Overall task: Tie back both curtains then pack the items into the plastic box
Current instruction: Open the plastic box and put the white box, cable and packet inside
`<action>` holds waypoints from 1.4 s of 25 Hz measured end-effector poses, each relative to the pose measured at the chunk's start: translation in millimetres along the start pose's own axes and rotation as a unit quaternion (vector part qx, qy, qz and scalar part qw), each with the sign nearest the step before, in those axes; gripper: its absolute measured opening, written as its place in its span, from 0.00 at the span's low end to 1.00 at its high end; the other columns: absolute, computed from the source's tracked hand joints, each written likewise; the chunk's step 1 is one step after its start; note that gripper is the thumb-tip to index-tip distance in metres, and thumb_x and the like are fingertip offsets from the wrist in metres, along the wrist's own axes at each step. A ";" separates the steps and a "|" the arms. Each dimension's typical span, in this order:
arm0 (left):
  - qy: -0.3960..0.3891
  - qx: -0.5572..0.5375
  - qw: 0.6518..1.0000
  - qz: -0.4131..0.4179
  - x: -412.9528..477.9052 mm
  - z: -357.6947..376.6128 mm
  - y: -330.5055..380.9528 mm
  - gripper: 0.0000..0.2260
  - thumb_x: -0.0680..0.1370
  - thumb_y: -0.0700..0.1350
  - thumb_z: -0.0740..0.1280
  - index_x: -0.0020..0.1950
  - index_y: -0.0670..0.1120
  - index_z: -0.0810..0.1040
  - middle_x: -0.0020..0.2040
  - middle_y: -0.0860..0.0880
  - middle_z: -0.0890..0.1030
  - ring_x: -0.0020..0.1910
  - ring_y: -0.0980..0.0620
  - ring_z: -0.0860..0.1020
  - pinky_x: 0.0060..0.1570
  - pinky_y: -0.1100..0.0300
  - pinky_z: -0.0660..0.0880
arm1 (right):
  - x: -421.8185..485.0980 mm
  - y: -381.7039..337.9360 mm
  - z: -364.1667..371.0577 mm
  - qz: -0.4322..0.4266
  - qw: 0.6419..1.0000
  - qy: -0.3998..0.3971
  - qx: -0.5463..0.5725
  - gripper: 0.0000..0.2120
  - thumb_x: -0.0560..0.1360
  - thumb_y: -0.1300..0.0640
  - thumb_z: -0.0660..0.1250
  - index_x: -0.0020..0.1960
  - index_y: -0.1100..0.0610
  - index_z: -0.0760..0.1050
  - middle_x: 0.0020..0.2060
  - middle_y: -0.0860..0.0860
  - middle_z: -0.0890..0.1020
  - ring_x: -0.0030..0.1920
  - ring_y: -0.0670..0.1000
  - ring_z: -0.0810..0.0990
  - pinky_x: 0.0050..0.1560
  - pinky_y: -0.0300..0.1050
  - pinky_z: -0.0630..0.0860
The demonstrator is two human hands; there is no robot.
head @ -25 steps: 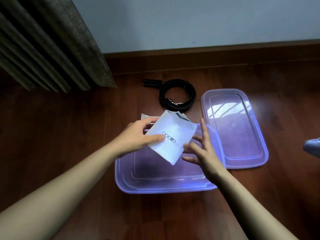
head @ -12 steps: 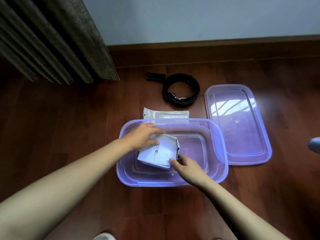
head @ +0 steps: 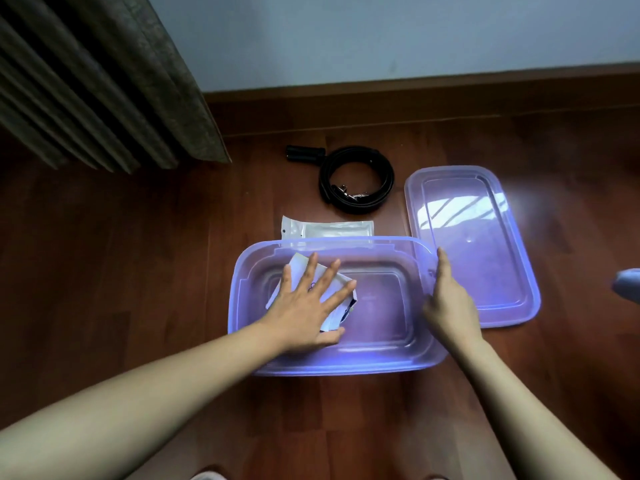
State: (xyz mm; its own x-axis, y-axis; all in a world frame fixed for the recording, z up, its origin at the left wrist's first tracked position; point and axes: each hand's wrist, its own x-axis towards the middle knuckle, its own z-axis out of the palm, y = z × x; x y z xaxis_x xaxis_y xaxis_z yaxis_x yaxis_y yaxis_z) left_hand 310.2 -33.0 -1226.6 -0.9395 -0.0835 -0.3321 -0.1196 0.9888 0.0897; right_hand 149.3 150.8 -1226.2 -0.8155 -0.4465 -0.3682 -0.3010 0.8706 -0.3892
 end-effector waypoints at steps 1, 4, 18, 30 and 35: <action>0.022 0.029 0.998 0.048 0.6 2.6 -9.8 0.34 0.69 0.62 0.55 0.75 0.56 0.54 0.77 0.43 0.56 0.73 0.33 0.48 0.61 0.26 0.60 | 1.0 1.1 0.6 0.000 1.000 0.004 0.027 0.41 0.69 0.69 0.58 0.77 0.53 0.45 0.64 0.59 0.76 0.57 0.64 0.77 0.48 0.54 0.73; -0.057 0.006 0.989 0.138 -11.0 4.9 -40.9 0.40 0.68 0.51 0.59 0.75 0.60 0.40 0.76 0.54 0.38 0.74 0.42 0.32 0.69 0.40 0.38 | 2.9 4.9 4.7 -0.002 0.998 0.026 0.055 0.41 0.68 0.71 0.56 0.77 0.52 0.47 0.67 0.55 0.73 0.60 0.63 0.76 0.52 0.55 0.73; 0.133 -0.027 0.983 0.126 -26.4 19.9 -56.0 0.38 0.76 0.67 0.49 0.77 0.45 0.43 0.78 0.45 0.42 0.77 0.50 0.41 0.73 0.54 0.48 | 10.8 12.2 13.6 -0.007 0.994 0.019 0.106 0.40 0.67 0.72 0.55 0.75 0.50 0.51 0.57 0.57 0.79 0.54 0.63 0.79 0.48 0.53 0.73; -0.041 0.028 0.999 -0.010 174.3 -53.3 -88.1 0.31 0.78 0.44 0.63 0.77 0.46 0.50 0.78 0.47 0.52 0.77 0.44 0.51 0.71 0.46 0.57 | 9.5 15.6 16.4 -0.007 0.989 0.016 0.150 0.40 0.67 0.69 0.55 0.75 0.47 0.51 0.63 0.55 0.77 0.59 0.61 0.78 0.55 0.56 0.75; 0.019 0.077 0.997 -0.013 182.3 -45.8 -84.9 0.13 0.79 0.41 0.60 0.63 0.42 0.69 0.64 0.42 0.68 0.63 0.40 0.68 0.60 0.41 0.67 | 6.2 9.5 10.4 0.002 0.985 0.025 0.170 0.40 0.68 0.71 0.55 0.76 0.49 0.53 0.63 0.55 0.77 0.60 0.60 0.78 0.55 0.53 0.75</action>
State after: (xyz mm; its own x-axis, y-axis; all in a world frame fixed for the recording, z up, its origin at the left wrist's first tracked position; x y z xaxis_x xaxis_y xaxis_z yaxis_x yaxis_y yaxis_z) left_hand 134.4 -137.8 -1251.8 -0.9488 -0.1119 -0.2955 -0.0971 0.9932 -0.0643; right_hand 146.5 154.2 -1241.0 -0.8419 -0.4250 -0.3325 -0.1211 0.7492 -0.6511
